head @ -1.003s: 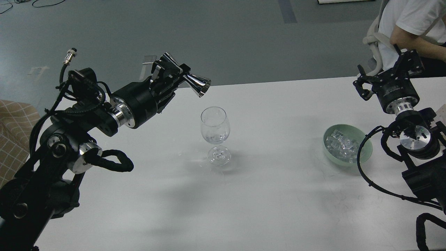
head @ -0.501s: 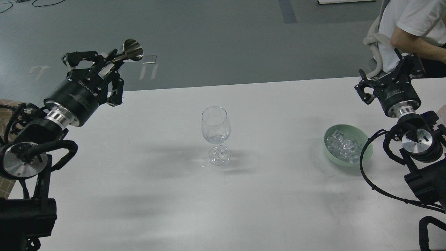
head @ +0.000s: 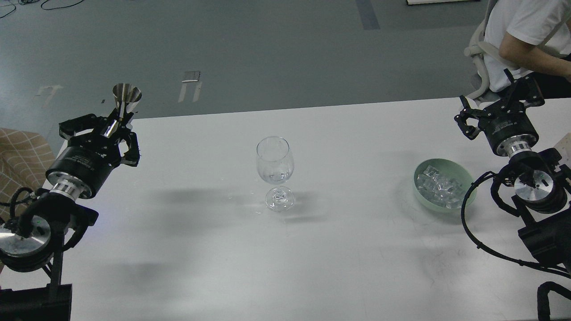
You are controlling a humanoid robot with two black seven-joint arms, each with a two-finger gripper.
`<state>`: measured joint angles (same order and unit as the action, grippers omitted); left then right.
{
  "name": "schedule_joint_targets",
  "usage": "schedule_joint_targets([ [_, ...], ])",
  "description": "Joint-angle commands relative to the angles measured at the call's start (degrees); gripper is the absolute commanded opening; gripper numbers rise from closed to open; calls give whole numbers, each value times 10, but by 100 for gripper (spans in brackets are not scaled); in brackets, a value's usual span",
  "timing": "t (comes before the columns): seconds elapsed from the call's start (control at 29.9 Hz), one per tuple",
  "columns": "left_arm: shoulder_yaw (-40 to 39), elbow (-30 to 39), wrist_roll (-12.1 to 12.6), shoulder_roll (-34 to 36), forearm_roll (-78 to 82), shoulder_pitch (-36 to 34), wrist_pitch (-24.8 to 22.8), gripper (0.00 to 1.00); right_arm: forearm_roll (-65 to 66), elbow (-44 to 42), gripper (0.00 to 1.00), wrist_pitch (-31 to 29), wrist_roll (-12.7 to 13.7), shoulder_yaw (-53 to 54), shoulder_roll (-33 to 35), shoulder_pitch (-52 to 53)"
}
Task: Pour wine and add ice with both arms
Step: 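Turn the jigger upright and carry it back from the glass, then lower the jigger onto the table and open the left gripper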
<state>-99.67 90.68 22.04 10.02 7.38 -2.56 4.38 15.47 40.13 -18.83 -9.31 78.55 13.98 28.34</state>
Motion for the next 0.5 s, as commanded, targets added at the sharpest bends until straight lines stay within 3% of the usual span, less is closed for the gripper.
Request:
schedule_joint_targets([
  [0.0,0,-40,-33,-1,-45,3,-37,21,0,0,100,0,0,0,0,-7],
  [0.1,1,-94,-71,-4,-66,2,-108,21,0,5,100,2,0,-1,0,-13],
  [0.17,1,-110,-83,-15,-90,3,-135,21,0,8,100,5,0,-1,-1,-13],
  [0.3,-1,-135,-96,-32,-122,4,-145,21,1,8,100,5,0,-1,0,-9],
  [0.37,-1,-165,-121,-33,-127,4,-152,21,2,7,100,8,0,-1,1,-8],
  [0.47,-1,-186,-127,-36,-127,5,-192,21,3,7,100,8,0,-1,1,-11],
])
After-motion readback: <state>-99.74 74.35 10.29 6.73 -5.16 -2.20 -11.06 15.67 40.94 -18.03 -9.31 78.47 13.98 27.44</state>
